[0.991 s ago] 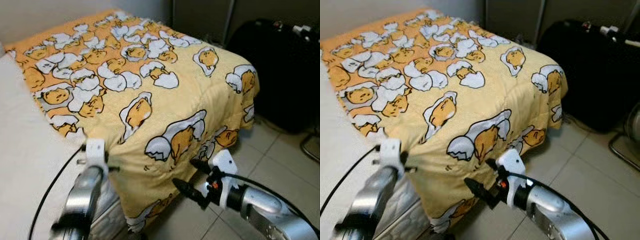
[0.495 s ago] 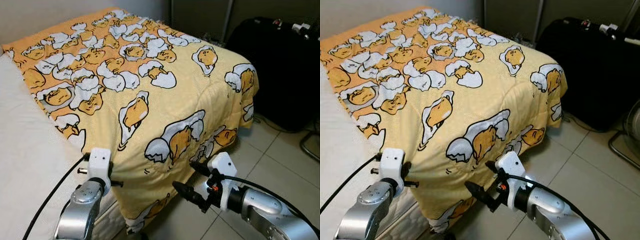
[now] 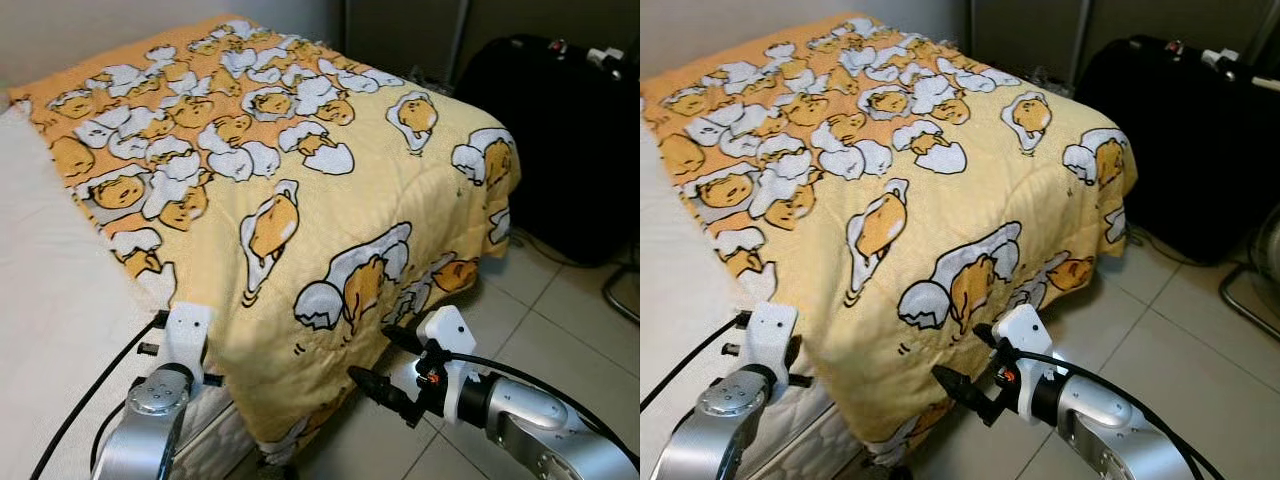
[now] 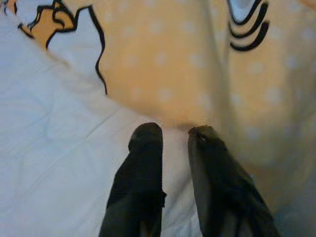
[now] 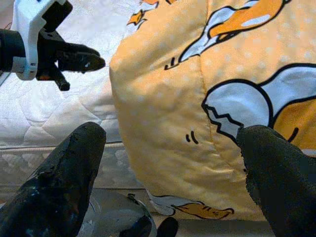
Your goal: Clean up the room
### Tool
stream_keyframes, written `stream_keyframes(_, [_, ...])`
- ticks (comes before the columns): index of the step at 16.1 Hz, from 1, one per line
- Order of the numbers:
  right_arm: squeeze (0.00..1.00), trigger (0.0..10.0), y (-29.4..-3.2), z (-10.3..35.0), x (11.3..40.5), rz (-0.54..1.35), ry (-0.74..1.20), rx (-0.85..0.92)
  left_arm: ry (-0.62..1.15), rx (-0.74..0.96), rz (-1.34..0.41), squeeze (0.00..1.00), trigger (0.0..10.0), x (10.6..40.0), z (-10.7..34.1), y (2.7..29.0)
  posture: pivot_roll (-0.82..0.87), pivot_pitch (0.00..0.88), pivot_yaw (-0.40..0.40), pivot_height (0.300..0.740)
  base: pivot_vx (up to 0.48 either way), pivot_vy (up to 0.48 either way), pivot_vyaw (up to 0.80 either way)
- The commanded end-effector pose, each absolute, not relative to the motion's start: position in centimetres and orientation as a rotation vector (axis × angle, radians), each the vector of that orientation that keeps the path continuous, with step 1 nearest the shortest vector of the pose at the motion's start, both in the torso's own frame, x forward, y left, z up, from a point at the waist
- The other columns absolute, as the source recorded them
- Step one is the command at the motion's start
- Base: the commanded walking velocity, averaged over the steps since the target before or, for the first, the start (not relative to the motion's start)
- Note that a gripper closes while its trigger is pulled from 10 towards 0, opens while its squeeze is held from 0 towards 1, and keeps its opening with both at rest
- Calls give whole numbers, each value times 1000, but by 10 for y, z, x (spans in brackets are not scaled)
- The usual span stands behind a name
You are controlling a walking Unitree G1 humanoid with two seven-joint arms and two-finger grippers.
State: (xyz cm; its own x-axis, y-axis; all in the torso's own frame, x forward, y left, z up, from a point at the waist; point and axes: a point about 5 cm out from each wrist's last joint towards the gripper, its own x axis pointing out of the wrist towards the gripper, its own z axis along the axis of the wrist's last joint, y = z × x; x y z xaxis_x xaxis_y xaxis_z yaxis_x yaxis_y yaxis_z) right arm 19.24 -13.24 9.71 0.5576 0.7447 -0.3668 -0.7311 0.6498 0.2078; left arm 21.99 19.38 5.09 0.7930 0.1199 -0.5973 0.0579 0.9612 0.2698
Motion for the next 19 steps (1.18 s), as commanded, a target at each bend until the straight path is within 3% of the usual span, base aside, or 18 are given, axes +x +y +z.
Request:
stream_keyframes(1, [0, 10000, -131, 97, 193, 885, 445, 26, 656, 300, 34, 1000, 10000, 218, 54, 196, -99, 37, 115, 740, 0, 0, 0])
stream_keyframes(6, [0, 10000, -130, 97, 195, 890, 438, 23, 622, 316, 90, 1000, 10000, 230, 50, 202, -108, 16, 106, 740, 0, 0, 0])
stream_keyframes(9, [0, 10000, -132, 99, 198, 896, 436, 13, 379, 225, 61, 1000, 10000, 276, 73, 187, -120, 7, 92, 740, 0, 0, 0])
stream_keyframes(11, [0, 10000, -132, 100, 199, 899, 433, 7, 366, 237, 3, 1000, 10000, 291, 70, 175, -129, 10, 87, 740, 0, 0, 0])
stream_keyframes(14, [0, 10000, -133, 103, 198, 915, 436, -2, 531, 350, -31, 1000, 10000, 300, 22, 170, -151, 38, 69, 740, 0, 0, 0])
stream_keyframes(19, [0, 10000, -138, 104, 190, 920, 460, 0, 838, 381, -8, 1000, 10000, 255, -37, 187, -161, 62, 67, 740, 0, 0, 0])
